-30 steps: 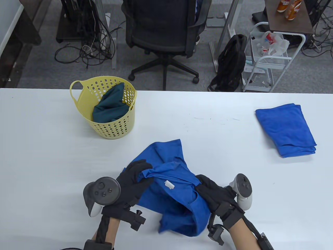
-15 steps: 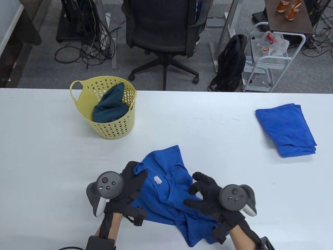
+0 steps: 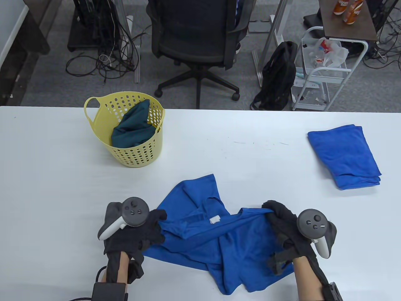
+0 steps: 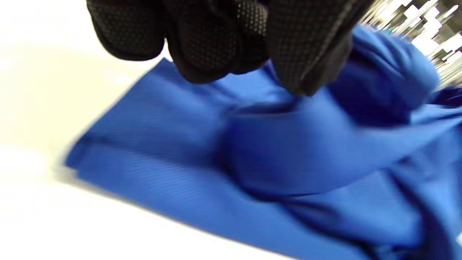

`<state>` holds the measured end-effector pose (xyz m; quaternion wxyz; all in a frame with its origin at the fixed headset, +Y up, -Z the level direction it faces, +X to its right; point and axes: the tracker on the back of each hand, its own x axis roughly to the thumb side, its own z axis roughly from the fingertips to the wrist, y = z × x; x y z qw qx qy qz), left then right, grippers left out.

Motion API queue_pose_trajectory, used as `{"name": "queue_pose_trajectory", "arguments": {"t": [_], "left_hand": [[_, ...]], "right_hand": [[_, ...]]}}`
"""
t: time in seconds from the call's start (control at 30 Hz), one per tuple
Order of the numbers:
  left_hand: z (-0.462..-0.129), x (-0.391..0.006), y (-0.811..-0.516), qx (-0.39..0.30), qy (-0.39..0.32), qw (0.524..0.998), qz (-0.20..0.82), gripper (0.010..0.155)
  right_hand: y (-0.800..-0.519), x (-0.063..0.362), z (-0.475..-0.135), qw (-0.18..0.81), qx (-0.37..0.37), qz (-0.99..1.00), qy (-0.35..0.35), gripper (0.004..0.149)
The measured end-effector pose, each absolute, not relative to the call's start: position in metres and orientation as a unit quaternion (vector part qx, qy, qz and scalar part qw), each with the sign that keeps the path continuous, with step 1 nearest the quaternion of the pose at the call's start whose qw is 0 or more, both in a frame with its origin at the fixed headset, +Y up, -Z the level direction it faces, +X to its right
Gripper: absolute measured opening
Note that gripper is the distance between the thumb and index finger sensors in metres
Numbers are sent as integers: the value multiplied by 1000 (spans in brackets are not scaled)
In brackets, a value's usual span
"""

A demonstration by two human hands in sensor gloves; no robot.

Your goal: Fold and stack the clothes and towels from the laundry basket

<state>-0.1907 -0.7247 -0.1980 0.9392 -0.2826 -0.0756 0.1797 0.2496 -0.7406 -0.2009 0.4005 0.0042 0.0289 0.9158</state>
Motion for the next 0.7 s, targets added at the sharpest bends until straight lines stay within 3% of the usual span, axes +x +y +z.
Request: {"name": "queue_pose_trajectory", "arguments": {"t": [0.1,0.2,0.23,0.27,0.33,0.37,0.43,0.47,0.57,0.63,0.7], "left_hand": [[-200,-189,-726,-268,-57,952,136,71],[-199,-186,-726,-164,-56,966,190,60],[-199,-180,-729,-98,-70,966,226,66],[-200,-173,-732,-85,-111,960,244,72],[-203,-159,-735,-166,-193,928,272,85],[-204,-150,-738,-243,-231,890,308,89],[-201,-140,-742,-330,-235,847,344,98],[-201,-137,-743,-313,-218,860,339,93],[-201,-139,-740,-216,-144,926,275,51],[-202,-155,-731,-165,-131,926,315,48],[-200,-178,-718,-126,-122,882,438,48]], "right_hand": [[-739,253,-201,375,-3,927,17,40],[-740,253,-201,381,1,924,21,40],[-740,252,-202,386,1,922,21,40],[-740,252,-202,388,1,922,20,40],[-740,252,-202,388,1,922,17,40],[-740,253,-201,387,0,922,17,40],[-740,254,-201,387,-1,922,15,40],[-739,254,-201,388,-2,922,14,40],[-737,255,-201,391,1,920,-2,40],[-732,260,-200,401,-3,915,-29,40],[-727,268,-198,427,-10,902,-66,40]]}}
